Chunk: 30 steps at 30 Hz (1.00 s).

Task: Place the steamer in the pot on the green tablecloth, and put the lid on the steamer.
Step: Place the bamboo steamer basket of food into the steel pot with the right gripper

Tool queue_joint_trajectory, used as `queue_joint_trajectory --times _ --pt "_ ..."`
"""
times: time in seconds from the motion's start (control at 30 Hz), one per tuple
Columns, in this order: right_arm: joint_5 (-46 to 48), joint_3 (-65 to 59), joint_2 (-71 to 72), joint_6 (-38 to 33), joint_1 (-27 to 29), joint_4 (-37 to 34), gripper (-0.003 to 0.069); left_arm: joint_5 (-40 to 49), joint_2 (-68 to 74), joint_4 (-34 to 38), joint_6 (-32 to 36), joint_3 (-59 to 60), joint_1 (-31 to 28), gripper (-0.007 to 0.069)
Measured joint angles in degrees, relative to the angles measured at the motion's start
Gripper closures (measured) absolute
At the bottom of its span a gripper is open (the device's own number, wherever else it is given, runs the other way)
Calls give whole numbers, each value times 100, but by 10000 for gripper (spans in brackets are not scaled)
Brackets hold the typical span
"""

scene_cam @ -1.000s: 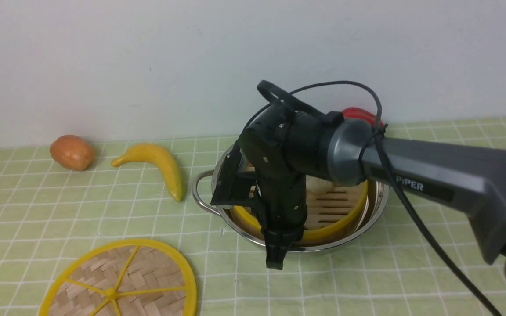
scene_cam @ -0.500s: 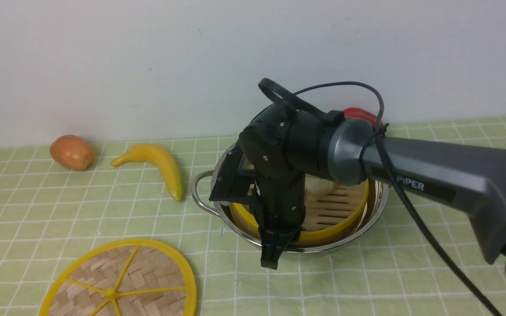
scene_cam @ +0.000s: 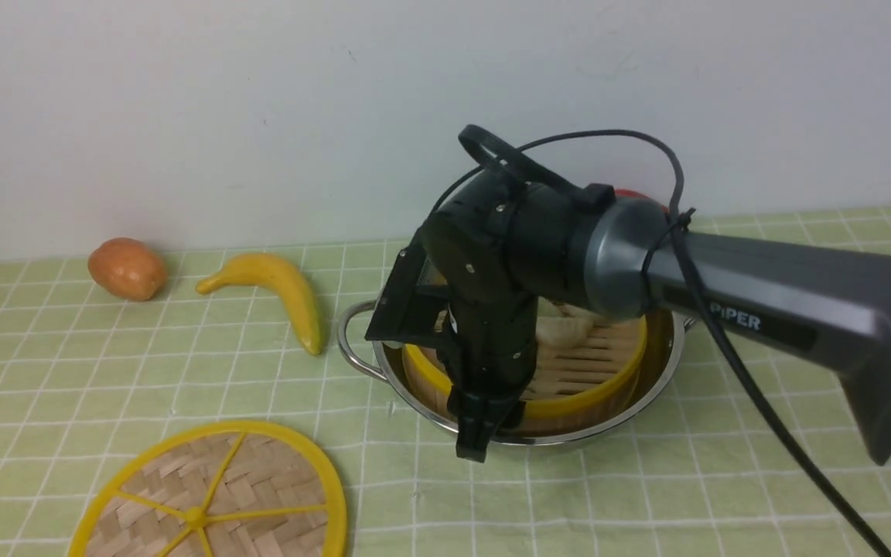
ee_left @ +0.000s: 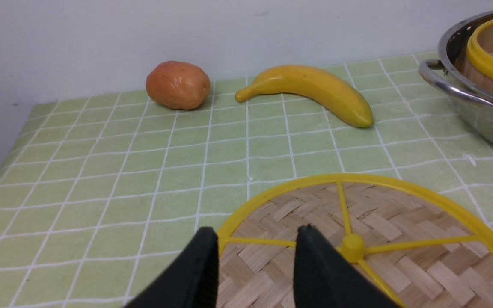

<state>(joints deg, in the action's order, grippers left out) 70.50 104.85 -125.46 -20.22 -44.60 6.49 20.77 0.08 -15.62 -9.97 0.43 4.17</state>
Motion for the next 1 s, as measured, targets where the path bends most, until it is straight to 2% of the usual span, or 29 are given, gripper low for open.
queue_joint_trajectory --times 0.07,0.23,0.53,0.77,0.83,0.9,0.93,0.97,1.0 --pt "-21 18 78 27 0 -24 228 0 0 0 0 0 0 382" --pt "-26 24 261 177 7 -199 159 0 0 0 0 0 0 382" --pt "-14 24 676 338 1 -316 150 0 0 0 0 0 0 382" --pt "-7 24 1504 947 1 -32 158 0 0 0 0 0 0 382" --pt "-4 24 1817 1261 1 -13 197 0 0 0 0 0 0 382" --pt "0 24 2275 1589 1 -13 319 0 0 0 0 0 0 382" --pt "0 24 2309 1589 1 -13 332 0 0 0 0 0 0 382" --pt "2 24 2440 1665 1 -13 386 0 0 0 0 0 0 382" --pt "6 24 2691 1763 1 -13 523 0 0 0 0 0 0 382"
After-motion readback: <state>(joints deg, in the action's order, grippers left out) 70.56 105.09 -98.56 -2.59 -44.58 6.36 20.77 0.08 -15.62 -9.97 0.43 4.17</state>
